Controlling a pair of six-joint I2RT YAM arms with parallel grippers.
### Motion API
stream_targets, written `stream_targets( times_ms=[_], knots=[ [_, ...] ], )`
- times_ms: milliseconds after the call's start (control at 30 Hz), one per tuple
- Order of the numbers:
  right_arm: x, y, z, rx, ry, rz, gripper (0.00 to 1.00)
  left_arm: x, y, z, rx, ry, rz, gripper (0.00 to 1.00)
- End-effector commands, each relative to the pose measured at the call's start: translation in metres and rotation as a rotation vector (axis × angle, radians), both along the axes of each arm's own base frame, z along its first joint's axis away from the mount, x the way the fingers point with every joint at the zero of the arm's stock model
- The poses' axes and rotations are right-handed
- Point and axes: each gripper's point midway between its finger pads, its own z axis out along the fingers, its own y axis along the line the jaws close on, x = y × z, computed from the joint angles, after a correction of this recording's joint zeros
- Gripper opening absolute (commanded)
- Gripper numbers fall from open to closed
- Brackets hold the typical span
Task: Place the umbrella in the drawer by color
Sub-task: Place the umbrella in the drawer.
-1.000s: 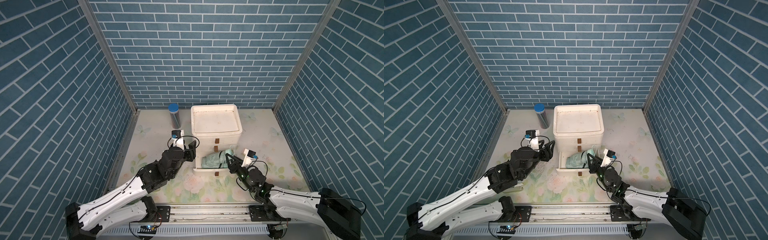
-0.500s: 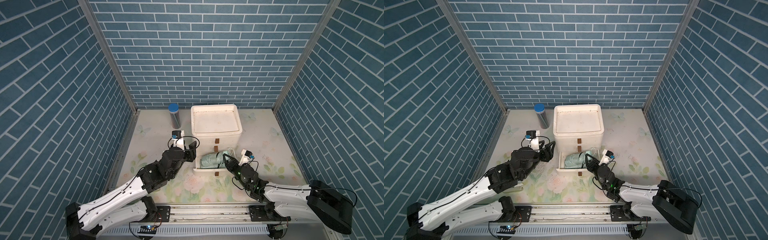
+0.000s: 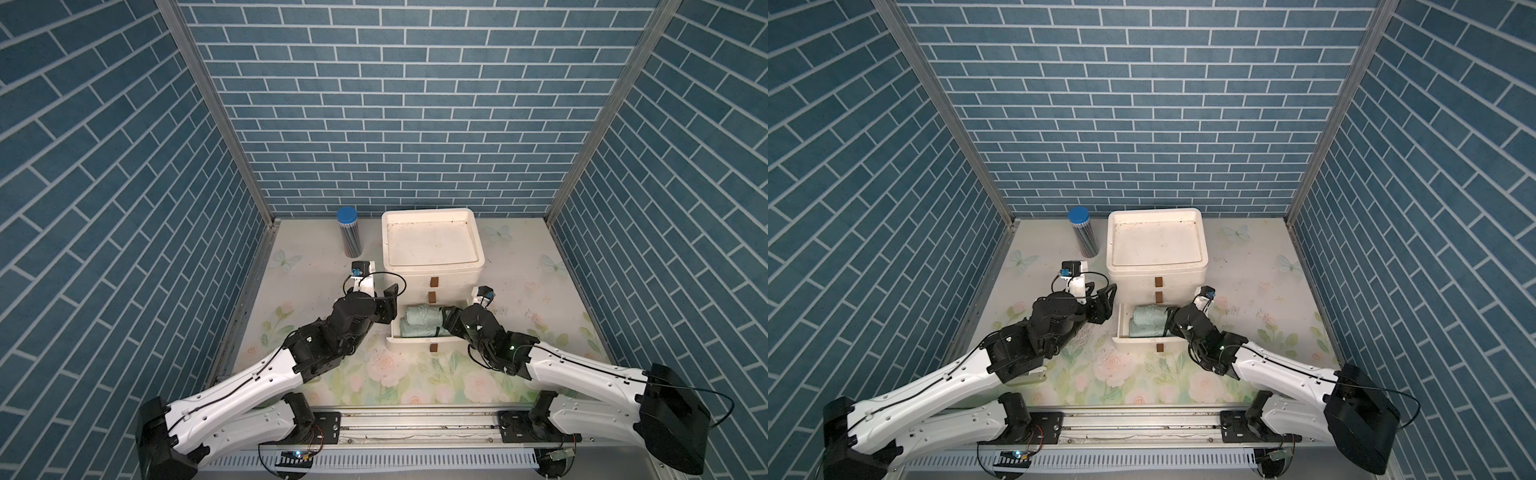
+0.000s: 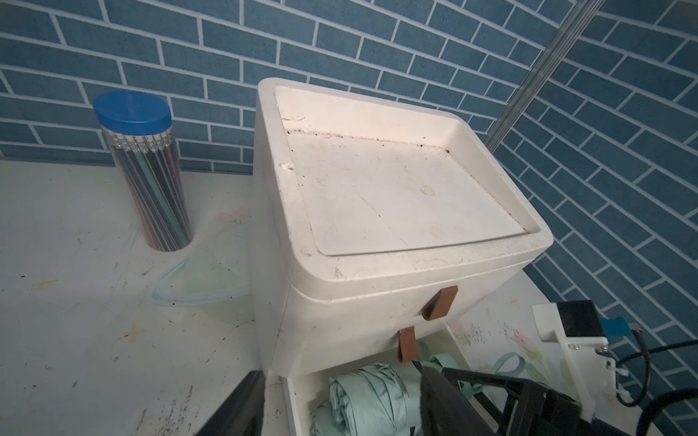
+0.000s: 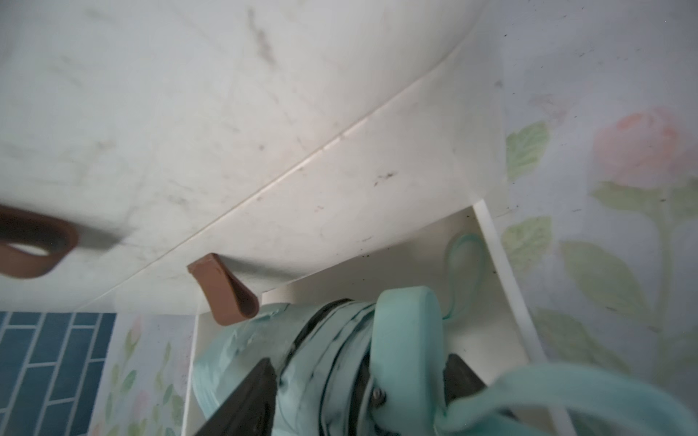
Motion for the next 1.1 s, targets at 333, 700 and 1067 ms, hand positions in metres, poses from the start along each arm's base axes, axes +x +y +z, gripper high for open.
stream_targets(
  times_ms=[333, 700, 1067],
  knots=[
    [-0.008, 0.033, 0.004, -0.136, -0.049, 0.296, 0.51, 0.004, 0.002, 0.003, -0.005, -0.001, 0.018, 0.68],
    [0.02, 0.045, -0.026, -0.221, -0.111, 0.257, 0.4, 0.003, 0.003, 0.001, -0.003, 0.008, 0.017, 0.68],
    [0.012, 0.041, -0.068, -0.297, -0.072, 0.242, 0.45, 0.005, -0.004, 0.003, -0.014, 0.016, 0.003, 0.71]
  ],
)
